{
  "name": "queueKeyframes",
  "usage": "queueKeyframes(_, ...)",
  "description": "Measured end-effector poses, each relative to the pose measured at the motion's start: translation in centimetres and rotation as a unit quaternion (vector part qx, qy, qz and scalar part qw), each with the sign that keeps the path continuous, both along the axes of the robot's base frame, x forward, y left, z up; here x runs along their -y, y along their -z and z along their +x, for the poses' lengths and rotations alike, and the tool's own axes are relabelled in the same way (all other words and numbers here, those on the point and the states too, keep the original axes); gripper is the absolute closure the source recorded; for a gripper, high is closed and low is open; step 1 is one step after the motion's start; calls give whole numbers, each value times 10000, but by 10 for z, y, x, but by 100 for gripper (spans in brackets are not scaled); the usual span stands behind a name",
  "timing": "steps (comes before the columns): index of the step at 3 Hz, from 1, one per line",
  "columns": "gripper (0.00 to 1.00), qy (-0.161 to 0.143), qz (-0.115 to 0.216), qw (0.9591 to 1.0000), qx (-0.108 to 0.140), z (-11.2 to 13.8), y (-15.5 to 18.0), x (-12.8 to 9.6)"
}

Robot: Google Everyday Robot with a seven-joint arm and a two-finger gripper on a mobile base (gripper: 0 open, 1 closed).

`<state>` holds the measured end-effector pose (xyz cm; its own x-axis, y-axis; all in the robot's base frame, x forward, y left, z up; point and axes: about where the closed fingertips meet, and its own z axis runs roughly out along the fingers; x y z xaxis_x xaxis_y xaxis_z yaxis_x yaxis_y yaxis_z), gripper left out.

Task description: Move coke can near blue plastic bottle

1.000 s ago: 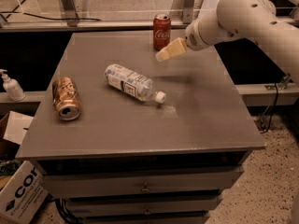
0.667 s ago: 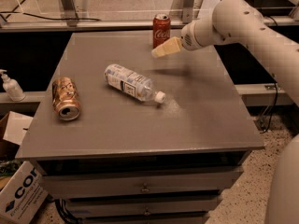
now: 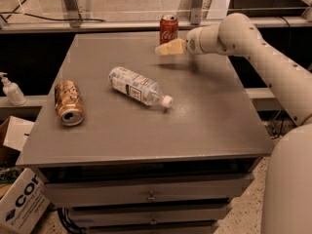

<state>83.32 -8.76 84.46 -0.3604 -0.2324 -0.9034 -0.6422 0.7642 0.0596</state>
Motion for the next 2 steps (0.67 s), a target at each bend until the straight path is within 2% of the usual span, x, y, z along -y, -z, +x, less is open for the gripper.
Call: queueKeyframes(2, 0, 29, 517, 9982, 289, 22, -8, -9)
